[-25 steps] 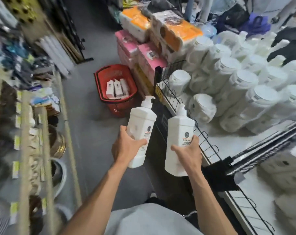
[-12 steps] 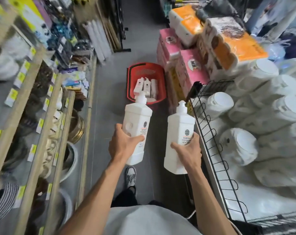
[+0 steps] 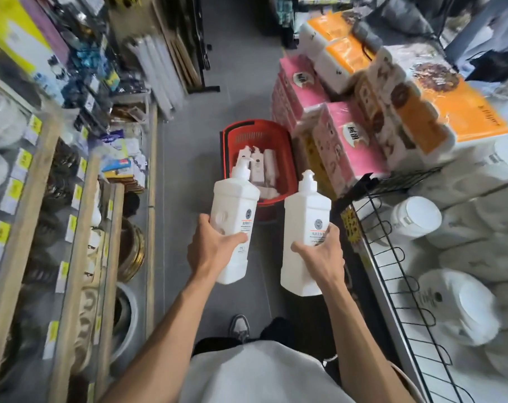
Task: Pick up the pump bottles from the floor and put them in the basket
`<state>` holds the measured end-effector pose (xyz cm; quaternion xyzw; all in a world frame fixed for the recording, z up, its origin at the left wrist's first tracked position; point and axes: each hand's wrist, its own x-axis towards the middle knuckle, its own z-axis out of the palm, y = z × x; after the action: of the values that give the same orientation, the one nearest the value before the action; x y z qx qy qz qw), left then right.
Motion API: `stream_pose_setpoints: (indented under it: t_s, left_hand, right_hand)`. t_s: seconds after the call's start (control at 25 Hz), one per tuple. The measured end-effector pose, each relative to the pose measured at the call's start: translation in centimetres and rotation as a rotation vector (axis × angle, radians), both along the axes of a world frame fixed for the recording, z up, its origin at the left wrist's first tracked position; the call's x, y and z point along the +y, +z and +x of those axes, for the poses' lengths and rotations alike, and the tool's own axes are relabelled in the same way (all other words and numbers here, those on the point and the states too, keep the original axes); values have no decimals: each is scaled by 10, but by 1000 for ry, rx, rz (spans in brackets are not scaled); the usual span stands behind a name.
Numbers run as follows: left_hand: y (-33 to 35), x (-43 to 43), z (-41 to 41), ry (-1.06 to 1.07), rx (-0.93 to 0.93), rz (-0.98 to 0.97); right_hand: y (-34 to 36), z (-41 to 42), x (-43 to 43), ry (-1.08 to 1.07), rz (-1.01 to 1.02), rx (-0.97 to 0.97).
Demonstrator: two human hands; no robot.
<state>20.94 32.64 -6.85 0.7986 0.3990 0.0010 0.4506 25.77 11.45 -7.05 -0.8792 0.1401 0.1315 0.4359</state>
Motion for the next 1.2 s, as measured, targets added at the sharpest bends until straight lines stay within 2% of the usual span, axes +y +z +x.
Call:
stream_pose_setpoints:
  t_s: [0.44,0.8,1.04,1.2]
  left_hand:
    - [-9,110,140,-3,13,-34]
    - [-8,196,289,-98,57,36]
    - [-19,245,382,-232,81,41]
    - [-22,280,447,-419,100,30]
  right_hand:
    - [-18,159,109,-52,26,8]
    - [-21,310,201,-100,57,12]
    - [-24,370,244,-237,45,63]
    - [-24,385,274,-411,35,98]
